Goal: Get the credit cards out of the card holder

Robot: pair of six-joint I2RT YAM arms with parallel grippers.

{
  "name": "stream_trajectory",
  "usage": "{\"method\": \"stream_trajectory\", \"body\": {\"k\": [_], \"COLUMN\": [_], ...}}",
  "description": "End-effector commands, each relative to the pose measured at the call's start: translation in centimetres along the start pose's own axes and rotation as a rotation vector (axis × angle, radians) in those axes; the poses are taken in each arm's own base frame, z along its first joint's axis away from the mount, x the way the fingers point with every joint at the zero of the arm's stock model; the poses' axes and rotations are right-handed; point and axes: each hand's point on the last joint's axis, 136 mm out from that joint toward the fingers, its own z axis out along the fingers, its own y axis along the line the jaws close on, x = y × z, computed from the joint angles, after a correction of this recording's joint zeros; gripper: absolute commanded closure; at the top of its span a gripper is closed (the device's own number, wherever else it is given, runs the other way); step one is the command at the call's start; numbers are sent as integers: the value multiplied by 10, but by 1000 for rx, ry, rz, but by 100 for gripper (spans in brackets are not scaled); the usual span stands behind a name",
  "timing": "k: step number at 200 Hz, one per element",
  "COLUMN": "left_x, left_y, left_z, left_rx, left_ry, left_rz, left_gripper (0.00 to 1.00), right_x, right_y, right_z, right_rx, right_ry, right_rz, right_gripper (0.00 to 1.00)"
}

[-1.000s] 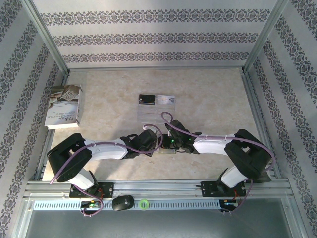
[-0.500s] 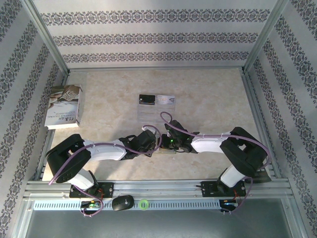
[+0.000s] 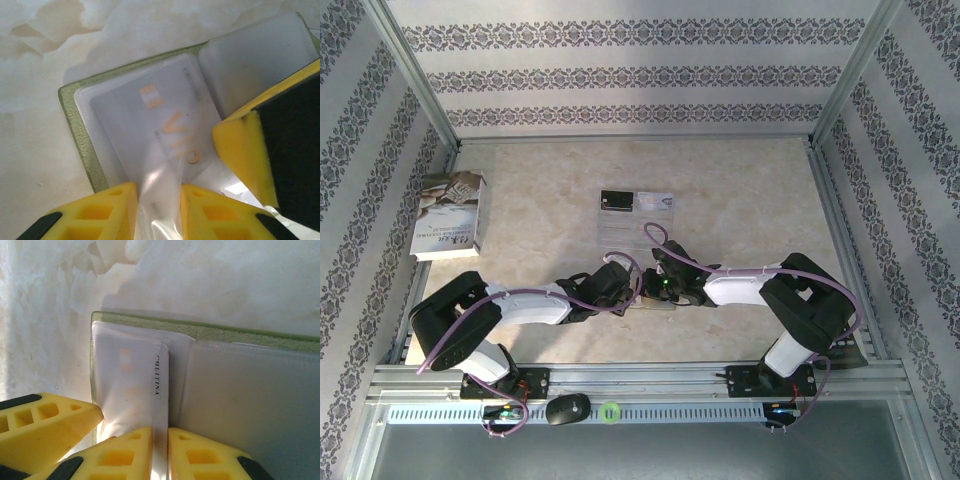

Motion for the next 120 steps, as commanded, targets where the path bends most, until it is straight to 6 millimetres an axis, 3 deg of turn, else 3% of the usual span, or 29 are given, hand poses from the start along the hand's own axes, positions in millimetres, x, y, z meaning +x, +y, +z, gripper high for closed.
{"method": "stream_trajectory", "body": {"k": [1, 55, 120], "left_x": [44, 44, 49], "left_y": [3, 10, 18], "left_z": [7, 2, 2], "left_rx": [33, 11, -6], "left_ry": [156, 146, 151], "left_rz": [-11, -28, -56], "left_gripper": [70, 68, 67], "right_x": [-1, -5, -9], "right_y": [-4, -10, -25], "right_z": [10, 3, -21], "right_rx": [-11, -8, 27], "right_ry": [3, -44, -113], "right_rz": [31, 41, 34], "right_gripper": [83, 100, 100]}}
